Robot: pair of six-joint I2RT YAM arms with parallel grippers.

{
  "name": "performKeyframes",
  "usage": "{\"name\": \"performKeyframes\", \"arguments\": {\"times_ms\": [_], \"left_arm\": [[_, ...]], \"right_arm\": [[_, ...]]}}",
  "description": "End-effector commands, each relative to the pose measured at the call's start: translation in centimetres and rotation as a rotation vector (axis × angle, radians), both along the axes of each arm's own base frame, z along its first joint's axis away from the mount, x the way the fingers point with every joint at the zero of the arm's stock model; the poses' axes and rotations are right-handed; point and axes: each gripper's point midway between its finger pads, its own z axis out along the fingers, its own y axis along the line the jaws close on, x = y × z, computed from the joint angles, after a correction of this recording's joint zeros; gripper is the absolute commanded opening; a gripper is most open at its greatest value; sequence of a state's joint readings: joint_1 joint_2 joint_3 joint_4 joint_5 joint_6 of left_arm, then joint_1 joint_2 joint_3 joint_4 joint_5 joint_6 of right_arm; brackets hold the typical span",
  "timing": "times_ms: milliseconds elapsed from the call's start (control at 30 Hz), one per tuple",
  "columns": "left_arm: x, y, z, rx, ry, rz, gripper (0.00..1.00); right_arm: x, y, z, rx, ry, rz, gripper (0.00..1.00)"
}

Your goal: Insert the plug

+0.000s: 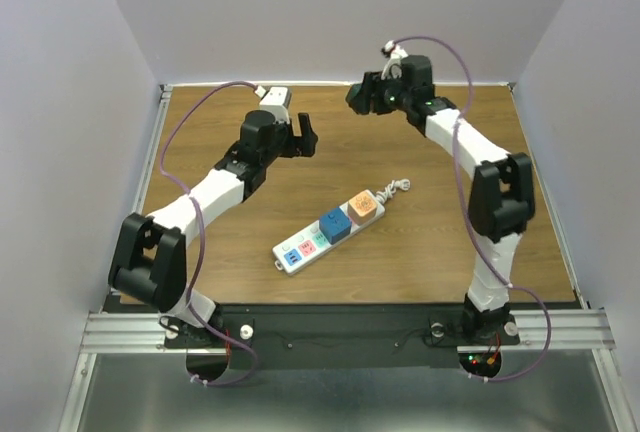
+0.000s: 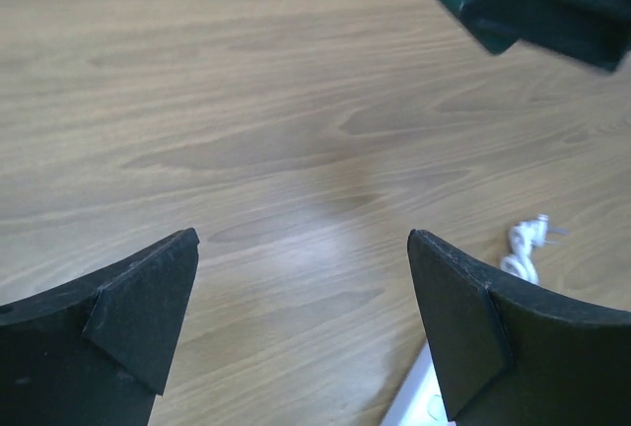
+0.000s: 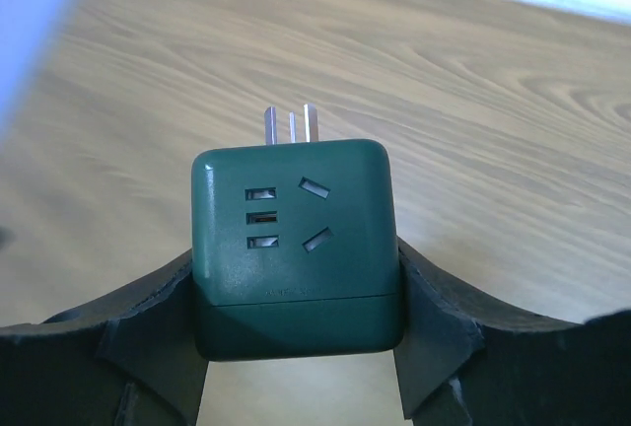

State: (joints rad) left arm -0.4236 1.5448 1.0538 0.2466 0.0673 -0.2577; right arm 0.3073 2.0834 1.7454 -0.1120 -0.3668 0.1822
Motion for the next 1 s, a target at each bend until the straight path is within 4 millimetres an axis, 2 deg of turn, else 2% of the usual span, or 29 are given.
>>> {"name": "performKeyframes", "arguments": {"times_ms": [0,67,133,167,233,267,300,367,433,467,533,700,767,800,967], "left_arm": [[-2.0,-1.0,6.2,0.024,-0.255,-0.026,0.98],[-4.0,-1.8,7.8,0.003,-0.316,-0.05,0.98],[-5.2,-1.9,9.0,-0.026,-0.354,-0.058,0.98],[-6.0,-1.7,10.6,-0.056,-0.4,-0.053,0.98],[-7.5,-1.4,11.8,-0.087,-0.44,-0.062,0.98],[-8.0,-1.6,12.6,-0.111,-0.474,-0.077,0.98],[-8.6,-1.6,12.6,-0.122,-0.485,-0.089,0.98],[-10.1,-2.3,14.6,-0.167,-0.547,-0.133,0.98],[-11.2,-3.0,15.1,-0.182,-0.575,-0.18,0.98],[-11.9,-3.6,15.6,-0.189,-0.596,-0.214,0.98],[-12.5,-4.4,15.6,-0.186,-0.602,-0.25,0.98],[-13.7,-6.7,14.9,-0.164,-0.605,-0.325,0.98],[-13.7,-7.2,14.6,-0.156,-0.598,-0.332,0.99],[-13.8,-7.6,14.7,-0.159,-0.599,-0.338,0.99],[-13.7,-9.1,15.0,-0.185,-0.614,-0.339,0.99]], "right_arm": [[-5.0,1.3,8.9,0.254,0.007,0.038,0.0],[-7.6,1.6,11.2,0.344,0.058,0.054,0.0],[-9.4,1.7,11.8,0.393,0.102,0.071,0.0],[-11.3,1.9,12.1,0.43,0.145,0.091,0.0],[-12.7,1.8,12.6,0.458,0.163,0.096,0.0],[-14.3,1.7,13.2,0.492,0.189,0.099,0.0],[-14.9,1.6,13.7,0.512,0.179,0.111,0.0],[-16.2,1.6,14.5,0.543,0.193,0.122,0.0],[-17.7,1.3,15.1,0.586,0.217,0.116,0.01],[-18.4,1.4,14.5,0.618,0.268,0.108,0.01],[-19.4,1.4,15.9,0.665,0.255,0.133,0.0],[-21.2,1.6,17.5,0.773,0.291,0.182,0.0],[-21.8,1.8,17.1,0.804,0.321,0.2,0.0],[-22.1,1.8,17.7,0.84,0.325,0.224,0.0],[-22.9,2.2,17.2,0.849,0.352,0.254,0.0]]}}
